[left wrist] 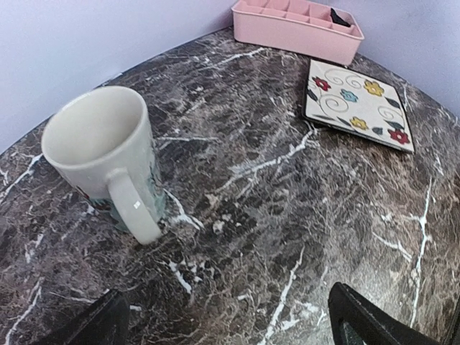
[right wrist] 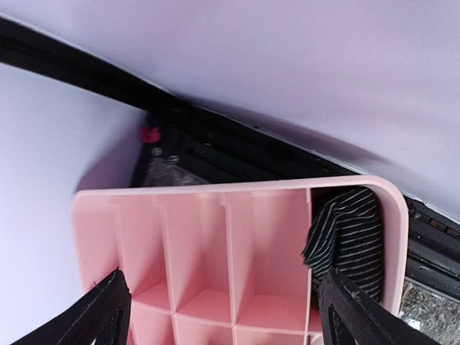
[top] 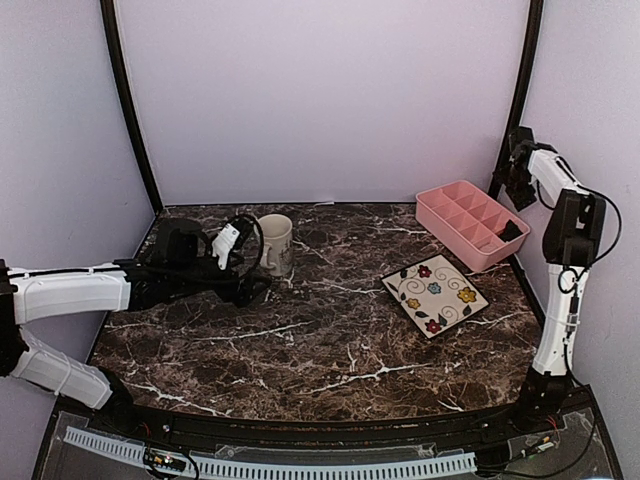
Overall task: Roll the underwear
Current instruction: Reset both arms
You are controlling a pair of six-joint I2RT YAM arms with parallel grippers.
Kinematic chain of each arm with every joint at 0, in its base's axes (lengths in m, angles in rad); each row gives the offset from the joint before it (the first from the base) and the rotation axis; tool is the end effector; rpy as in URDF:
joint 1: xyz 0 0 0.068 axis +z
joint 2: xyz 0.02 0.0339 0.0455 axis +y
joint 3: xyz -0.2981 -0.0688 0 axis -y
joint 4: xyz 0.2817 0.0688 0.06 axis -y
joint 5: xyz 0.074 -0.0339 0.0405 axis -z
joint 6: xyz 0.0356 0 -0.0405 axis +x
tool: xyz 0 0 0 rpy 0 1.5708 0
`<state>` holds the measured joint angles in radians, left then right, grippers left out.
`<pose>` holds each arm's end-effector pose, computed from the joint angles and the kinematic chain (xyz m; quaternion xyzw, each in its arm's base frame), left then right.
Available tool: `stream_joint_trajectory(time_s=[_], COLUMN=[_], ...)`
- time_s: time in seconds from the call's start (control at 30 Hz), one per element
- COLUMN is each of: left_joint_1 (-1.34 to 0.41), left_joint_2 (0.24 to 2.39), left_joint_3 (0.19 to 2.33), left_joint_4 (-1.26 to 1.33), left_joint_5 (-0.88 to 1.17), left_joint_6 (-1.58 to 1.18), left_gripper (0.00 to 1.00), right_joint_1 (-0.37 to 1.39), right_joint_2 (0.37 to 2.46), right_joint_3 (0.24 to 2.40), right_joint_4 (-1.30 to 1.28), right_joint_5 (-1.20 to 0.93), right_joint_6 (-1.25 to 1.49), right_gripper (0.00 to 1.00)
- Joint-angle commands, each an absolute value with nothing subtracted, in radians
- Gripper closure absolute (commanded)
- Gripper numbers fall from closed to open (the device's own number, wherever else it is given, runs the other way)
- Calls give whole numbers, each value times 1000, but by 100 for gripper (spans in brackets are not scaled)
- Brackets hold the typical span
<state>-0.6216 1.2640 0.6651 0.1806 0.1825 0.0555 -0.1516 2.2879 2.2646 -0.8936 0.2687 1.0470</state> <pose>0.2369 -0.1777 0.2442 0.3242 0.7711 -0.2249 0.4997 0.5569 -0.0946 0.3056 0.5649 0.7507 0.0234 0.3418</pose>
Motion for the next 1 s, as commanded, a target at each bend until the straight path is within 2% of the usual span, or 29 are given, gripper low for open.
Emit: stream_joint_trajectory(time_s=[0.0, 0.2, 0.53, 0.73, 0.97], left_joint_1=[-621, -586, -379, -331, -332], left_joint_2=[1294, 1391, 1515, 1499, 1395], left_joint_3=[829, 1109, 1485, 1428, 1198], left_joint_4=[18, -230, -475, -541, -518], left_joint_5=[75, 49, 140, 69, 49], left_joint_6=[-5, -46, -223, -270, -363], left_gripper=[1, 1, 1, 1, 1], right_joint_1=[-157, -134, -7, 93, 161], right_joint_2=[2148, 1973, 1625, 1391, 1226], right_joint_3=[2209, 2054, 1649, 1289, 944], right_joint_4=[-802, -670, -419, -254, -188], right_joint_5=[176, 60, -172, -259, -245], right_joint_6=[968, 783, 516, 376, 349], right_gripper=[9, 1, 0, 0, 0])
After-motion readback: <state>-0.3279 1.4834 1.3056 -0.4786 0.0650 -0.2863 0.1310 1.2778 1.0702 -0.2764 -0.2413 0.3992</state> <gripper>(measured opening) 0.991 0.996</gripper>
